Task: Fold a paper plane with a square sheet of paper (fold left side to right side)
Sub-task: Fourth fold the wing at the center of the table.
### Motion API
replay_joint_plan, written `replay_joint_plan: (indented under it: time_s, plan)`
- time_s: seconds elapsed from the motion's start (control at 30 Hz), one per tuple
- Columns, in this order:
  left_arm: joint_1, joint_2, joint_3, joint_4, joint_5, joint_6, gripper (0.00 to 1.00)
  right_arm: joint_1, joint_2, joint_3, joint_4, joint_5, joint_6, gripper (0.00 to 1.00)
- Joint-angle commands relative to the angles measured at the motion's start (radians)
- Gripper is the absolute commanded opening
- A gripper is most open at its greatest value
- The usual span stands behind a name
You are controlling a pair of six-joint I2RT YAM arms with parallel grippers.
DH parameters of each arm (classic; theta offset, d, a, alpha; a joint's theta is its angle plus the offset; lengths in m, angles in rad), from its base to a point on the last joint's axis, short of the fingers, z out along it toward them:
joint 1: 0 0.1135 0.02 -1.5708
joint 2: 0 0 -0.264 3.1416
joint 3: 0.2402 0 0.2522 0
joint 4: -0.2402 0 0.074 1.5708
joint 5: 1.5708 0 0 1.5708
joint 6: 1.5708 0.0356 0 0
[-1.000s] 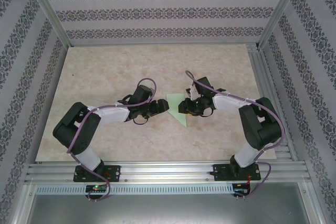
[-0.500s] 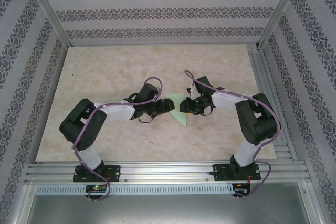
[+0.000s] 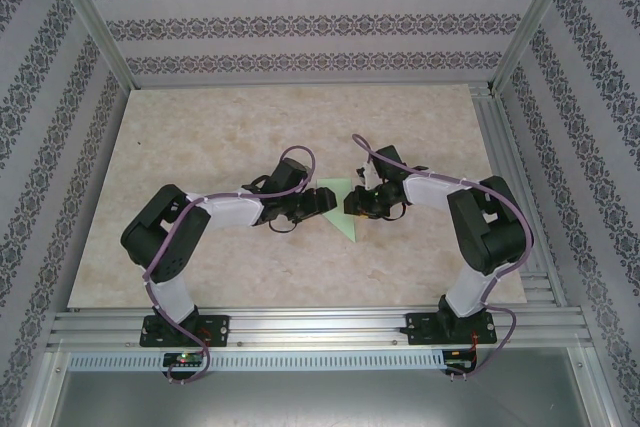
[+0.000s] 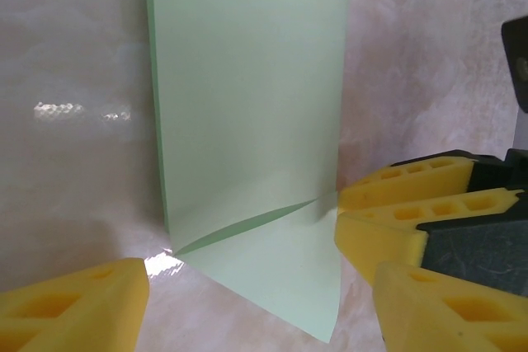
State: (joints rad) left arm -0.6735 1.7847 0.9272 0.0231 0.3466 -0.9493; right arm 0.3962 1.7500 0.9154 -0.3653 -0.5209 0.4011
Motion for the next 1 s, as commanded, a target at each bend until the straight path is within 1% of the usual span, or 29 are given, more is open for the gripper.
replay_joint_plan:
  time_s: [0.0,0.37,0.63,0.73,0.9,0.97]
  plan:
    - [-0.017,0.026,0.03,-0.009,-0.006,-0.012,0.71,-0.011,0.02,-0.008,0.018,0.003,-0.018,0.32]
    - [-0.023,0.03,0.043,-0.002,-0.01,-0.015,0.53,-0.011,0.016,-0.009,0.011,0.007,-0.02,0.31]
    - [-0.023,0.009,0.047,-0.011,-0.018,-0.01,0.34,-0.013,-0.005,0.0,-0.009,0.023,-0.03,0.31]
    - [-0.023,-0.002,0.054,-0.028,-0.024,-0.004,0.26,-0.014,-0.047,0.005,-0.033,0.059,-0.043,0.32]
    - [-0.023,-0.014,0.071,-0.055,-0.025,0.001,0.17,-0.01,-0.18,-0.022,-0.056,0.152,-0.068,0.39]
    - [-0.023,-0.016,0.085,-0.078,-0.026,0.004,0.15,0.009,-0.236,-0.044,-0.059,0.192,-0.076,0.4]
